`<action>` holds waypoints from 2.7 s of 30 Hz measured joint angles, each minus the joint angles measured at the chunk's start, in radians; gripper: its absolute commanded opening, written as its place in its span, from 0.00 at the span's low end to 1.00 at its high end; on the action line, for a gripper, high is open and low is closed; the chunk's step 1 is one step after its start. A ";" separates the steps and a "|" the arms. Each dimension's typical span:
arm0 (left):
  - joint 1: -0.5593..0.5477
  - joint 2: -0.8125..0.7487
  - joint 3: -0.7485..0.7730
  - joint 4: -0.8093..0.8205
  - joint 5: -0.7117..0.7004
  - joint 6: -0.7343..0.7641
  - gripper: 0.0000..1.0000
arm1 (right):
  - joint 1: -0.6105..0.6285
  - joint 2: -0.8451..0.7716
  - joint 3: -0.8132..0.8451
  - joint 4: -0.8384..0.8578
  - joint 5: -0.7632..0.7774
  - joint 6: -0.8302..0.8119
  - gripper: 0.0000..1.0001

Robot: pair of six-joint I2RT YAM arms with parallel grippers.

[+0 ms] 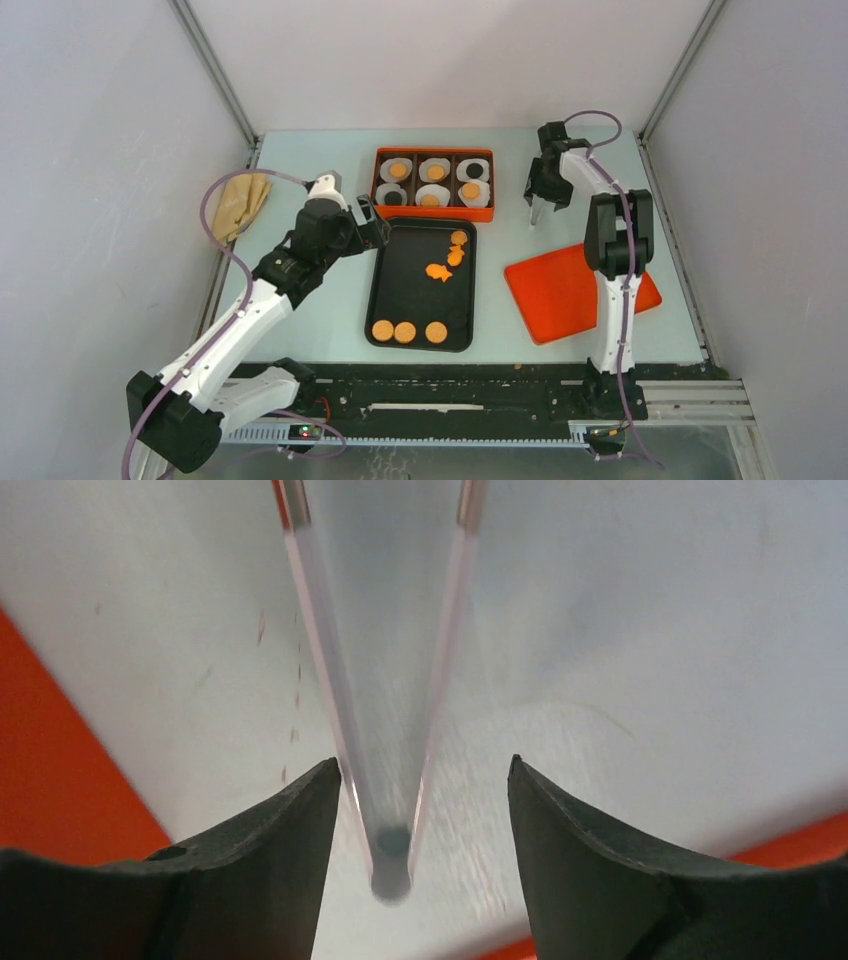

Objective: Pack the cookies

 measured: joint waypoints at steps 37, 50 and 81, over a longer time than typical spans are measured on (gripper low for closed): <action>-0.005 0.040 0.002 0.058 0.064 -0.017 0.97 | 0.521 -0.644 -0.954 -0.019 0.010 0.121 0.34; -0.006 0.300 0.252 -0.008 0.186 0.023 0.29 | 0.566 -0.651 -0.962 -0.003 0.052 0.131 0.02; 0.003 0.788 0.085 0.871 1.097 -0.342 0.57 | 1.056 -0.782 -0.671 -0.109 0.377 -0.099 0.00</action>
